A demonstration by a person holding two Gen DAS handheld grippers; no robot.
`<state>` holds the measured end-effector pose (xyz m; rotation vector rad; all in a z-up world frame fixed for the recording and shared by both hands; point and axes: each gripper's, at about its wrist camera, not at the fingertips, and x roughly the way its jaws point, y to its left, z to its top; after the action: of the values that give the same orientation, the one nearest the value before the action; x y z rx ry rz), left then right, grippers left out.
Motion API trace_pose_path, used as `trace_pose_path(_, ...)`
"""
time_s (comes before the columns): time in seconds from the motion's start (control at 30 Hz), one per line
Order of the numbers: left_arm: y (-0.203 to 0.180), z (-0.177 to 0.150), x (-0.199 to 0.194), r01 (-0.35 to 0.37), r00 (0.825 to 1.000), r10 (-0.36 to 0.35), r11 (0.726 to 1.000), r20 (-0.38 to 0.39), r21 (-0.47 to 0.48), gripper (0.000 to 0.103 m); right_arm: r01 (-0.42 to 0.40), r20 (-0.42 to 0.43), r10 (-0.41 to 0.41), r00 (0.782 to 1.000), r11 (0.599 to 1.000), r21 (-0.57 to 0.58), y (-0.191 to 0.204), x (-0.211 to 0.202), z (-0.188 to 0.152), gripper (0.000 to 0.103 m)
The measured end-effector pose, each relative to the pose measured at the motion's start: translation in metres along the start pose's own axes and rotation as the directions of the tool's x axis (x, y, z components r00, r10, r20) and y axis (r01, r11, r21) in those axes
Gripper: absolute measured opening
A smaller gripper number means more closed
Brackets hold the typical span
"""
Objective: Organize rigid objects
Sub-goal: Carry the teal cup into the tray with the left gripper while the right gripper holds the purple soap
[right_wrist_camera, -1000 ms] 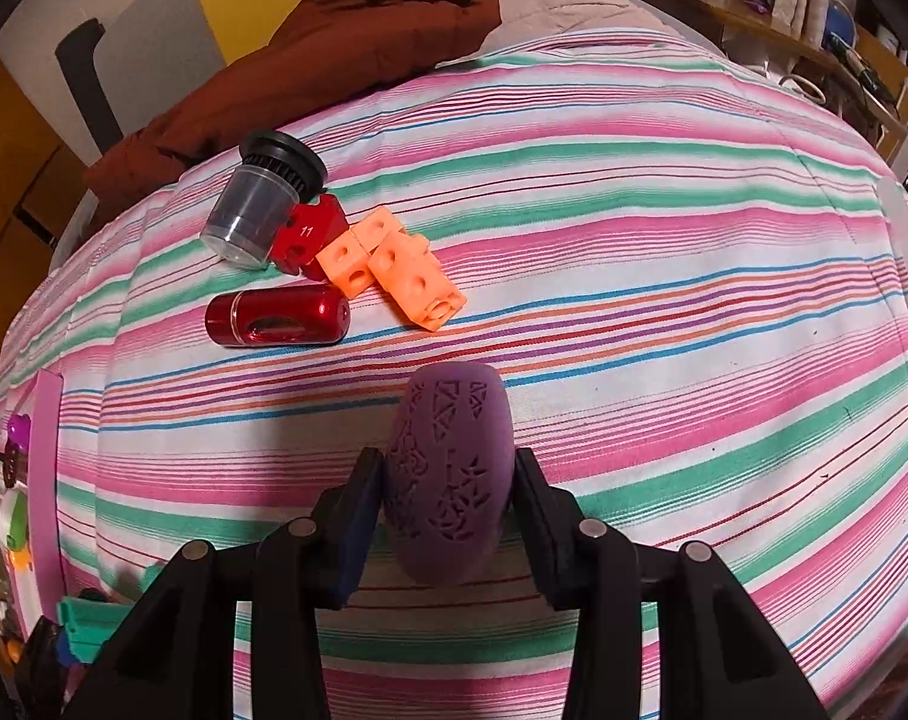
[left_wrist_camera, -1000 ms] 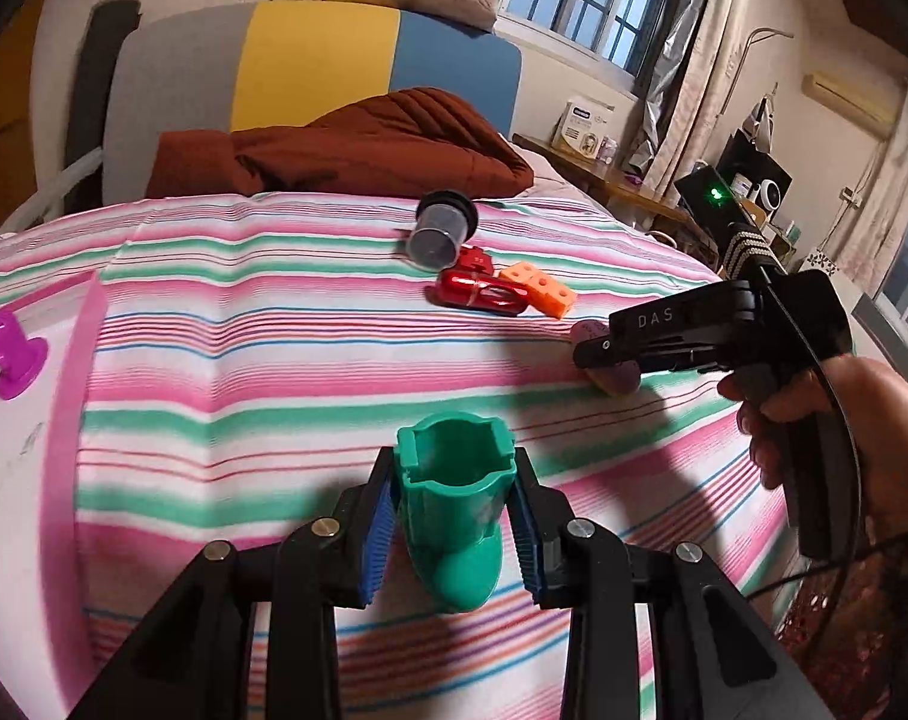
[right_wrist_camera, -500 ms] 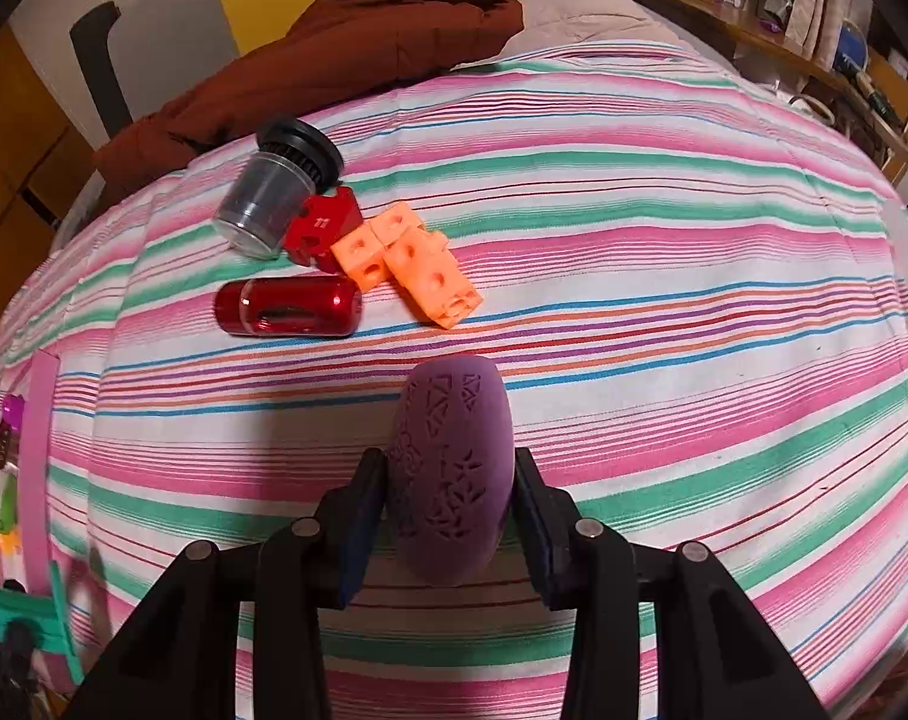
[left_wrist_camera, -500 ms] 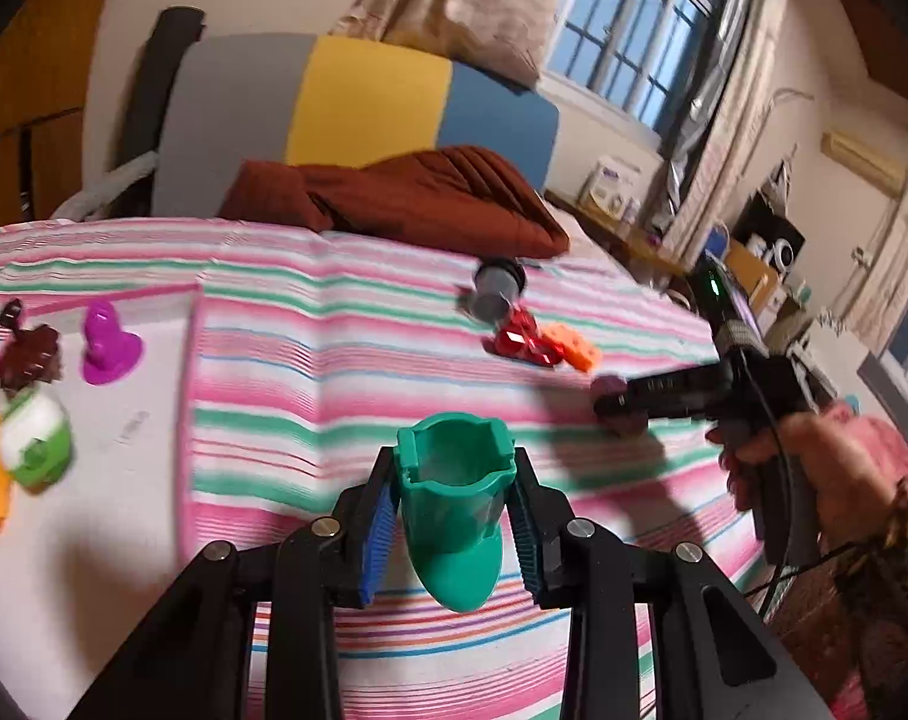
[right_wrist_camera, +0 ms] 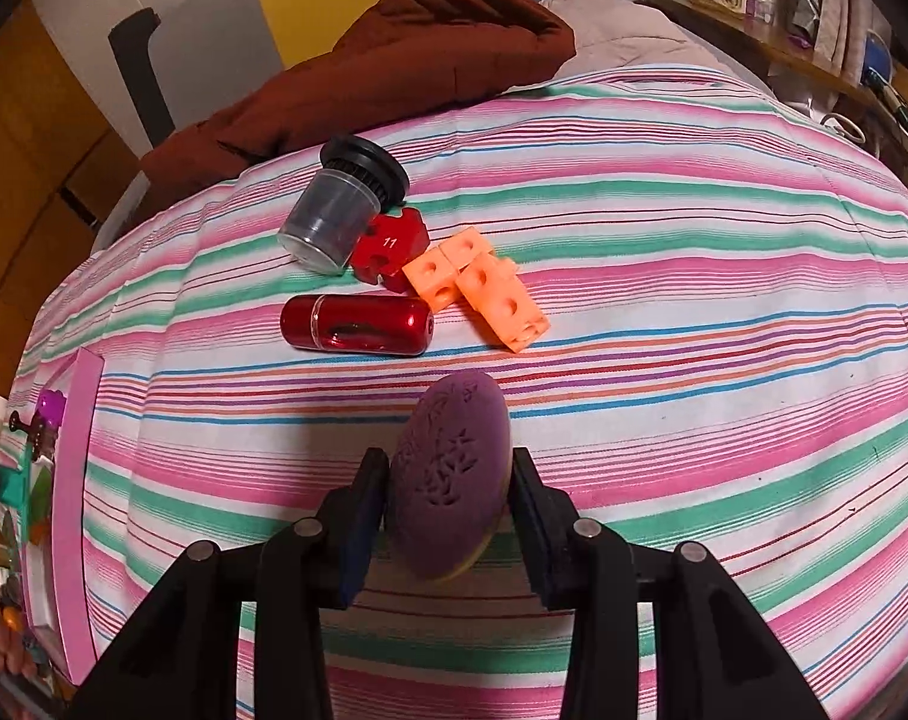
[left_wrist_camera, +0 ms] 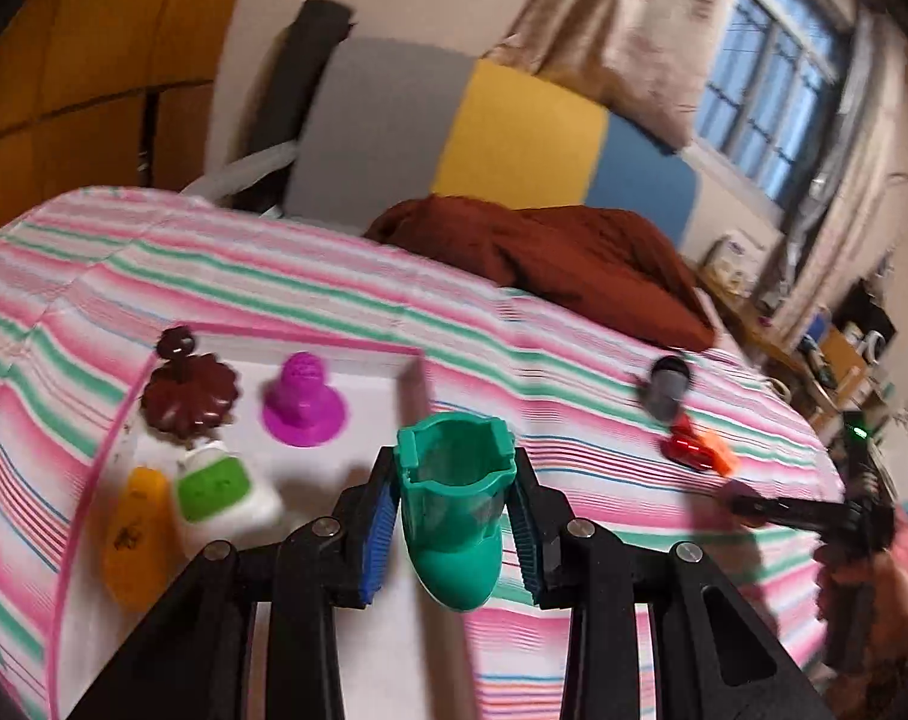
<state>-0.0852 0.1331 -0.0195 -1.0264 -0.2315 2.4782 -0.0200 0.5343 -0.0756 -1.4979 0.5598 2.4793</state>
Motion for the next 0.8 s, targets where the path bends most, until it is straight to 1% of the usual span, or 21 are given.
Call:
trace_pose_path(0.03, 0.006, 0.003, 0.006, -0.016, 1.0, 0.016, 1.0, -0.02, -0.012, 0.035, 0.0, 0.0, 0.0, 1.0, 1.0, -0.001, 0.001, 0.001, 0.001, 0.04)
trace_pose_path(0.1, 0.013, 0.007, 0.018, -0.027, 0.997, 0.024, 0.999, -0.069, -0.032, 0.035, 0.0, 0.001, 0.0, 1.0, 1.0, -0.003, 0.002, 0.001, 0.001, 0.04)
trace_pose_path(0.2, 0.022, 0.014, 0.035, -0.053, 0.992, 0.044, 0.996, -0.122, -0.071, 0.035, -0.001, -0.001, 0.001, 1.0, 1.0, -0.002, 0.002, 0.002, 0.001, 0.04)
trace_pose_path(0.37, 0.022, 0.019, 0.052, -0.096, 0.984, 0.087, 0.994, -0.153, -0.057, 0.035, -0.005, 0.002, 0.005, 1.0, 1.0, 0.006, 0.0, 0.001, 0.001, 0.04)
trace_pose_path(0.43, 0.022, 0.02, 0.053, -0.107, 0.985, 0.098, 0.993, -0.143, -0.055, 0.035, -0.006, 0.001, 0.006, 1.0, 1.0, 0.008, 0.0, 0.002, 0.002, 0.04)
trace_pose_path(0.5, 0.024, 0.021, 0.056, -0.141, 0.981, 0.135, 0.989, -0.139, -0.041, 0.036, -0.005, 0.001, 0.005, 1.0, 1.0, 0.007, 0.0, 0.002, 0.002, 0.04)
trace_pose_path(0.57, 0.026, 0.021, 0.056, -0.153, 0.98, 0.146, 0.987, -0.131, -0.042, 0.043, -0.005, 0.002, 0.005, 1.0, 1.0, 0.008, 0.0, 0.002, 0.003, 0.04)
trace_pose_path(0.63, 0.027, 0.021, 0.053, -0.154, 0.982, 0.148, 0.987, -0.117, -0.045, 0.064, -0.004, 0.001, 0.004, 1.0, 1.0, 0.009, -0.001, 0.003, 0.003, 0.04)
trace_pose_path(0.7, 0.029, 0.019, 0.047, -0.162, 0.983, 0.156, 0.985, -0.095, -0.054, 0.07, -0.003, 0.001, 0.003, 1.0, 1.0, 0.01, -0.001, 0.003, 0.004, 0.04)
trace_pose_path(0.8, 0.03, 0.014, 0.034, -0.14, 0.989, 0.135, 0.987, -0.066, -0.075, 0.072, -0.004, 0.001, 0.004, 1.0, 1.0, 0.01, -0.001, 0.003, 0.004, 0.04)
